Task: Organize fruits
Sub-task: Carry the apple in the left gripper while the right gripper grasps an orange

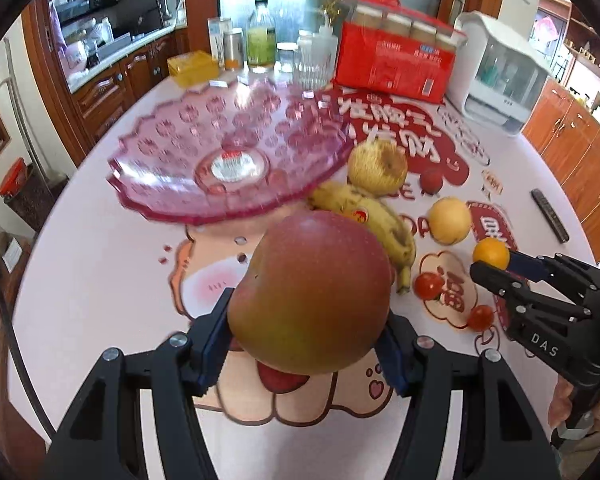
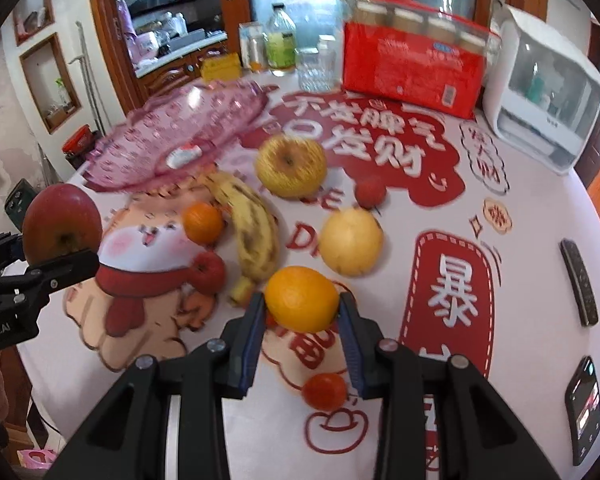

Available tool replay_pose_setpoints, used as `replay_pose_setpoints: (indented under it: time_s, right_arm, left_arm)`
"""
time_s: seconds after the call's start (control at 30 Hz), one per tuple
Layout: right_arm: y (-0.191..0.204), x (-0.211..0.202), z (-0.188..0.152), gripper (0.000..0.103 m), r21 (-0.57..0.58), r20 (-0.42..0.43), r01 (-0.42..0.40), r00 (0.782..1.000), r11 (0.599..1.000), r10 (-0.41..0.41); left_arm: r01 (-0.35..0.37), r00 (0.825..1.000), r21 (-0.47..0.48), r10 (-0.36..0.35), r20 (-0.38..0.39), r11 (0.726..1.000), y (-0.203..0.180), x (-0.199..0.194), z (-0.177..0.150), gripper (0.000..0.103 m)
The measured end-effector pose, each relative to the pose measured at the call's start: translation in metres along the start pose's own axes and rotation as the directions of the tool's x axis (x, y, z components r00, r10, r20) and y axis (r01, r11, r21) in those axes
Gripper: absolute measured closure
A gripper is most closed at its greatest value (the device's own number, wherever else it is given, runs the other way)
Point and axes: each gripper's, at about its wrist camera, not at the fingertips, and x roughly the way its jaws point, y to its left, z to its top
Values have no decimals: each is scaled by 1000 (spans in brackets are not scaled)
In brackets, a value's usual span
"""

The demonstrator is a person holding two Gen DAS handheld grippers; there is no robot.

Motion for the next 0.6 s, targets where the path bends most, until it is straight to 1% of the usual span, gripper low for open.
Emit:
replay_pose_setpoints:
  time_s: [0.1, 0.3, 0.4, 0.5, 0.6]
  right_arm:
    - [15, -14, 14, 67, -22, 32, -23, 999, 999, 24]
    - [54, -32, 54, 67, -82, 87, -65, 994, 994, 72]
    - [71, -31, 74, 67, -94, 94, -86, 991, 992, 95]
    - [84, -26, 95, 67, -96, 92, -96, 990, 991, 105]
    - [90, -15, 115, 67, -79, 79, -106, 990, 991, 113]
  left_arm:
    - [-25, 999, 5, 25, 42, 1000, 7, -19, 12, 41]
    - [-67, 994, -7, 67, 87, 998, 32, -42, 37, 41]
    - [-87, 991, -4, 87, 97, 996, 44, -40, 49, 41]
    - [-78, 993, -27, 80, 81, 997, 61, -31, 64, 41]
    - [-87, 994, -53, 91, 65, 995, 78, -16, 78, 41]
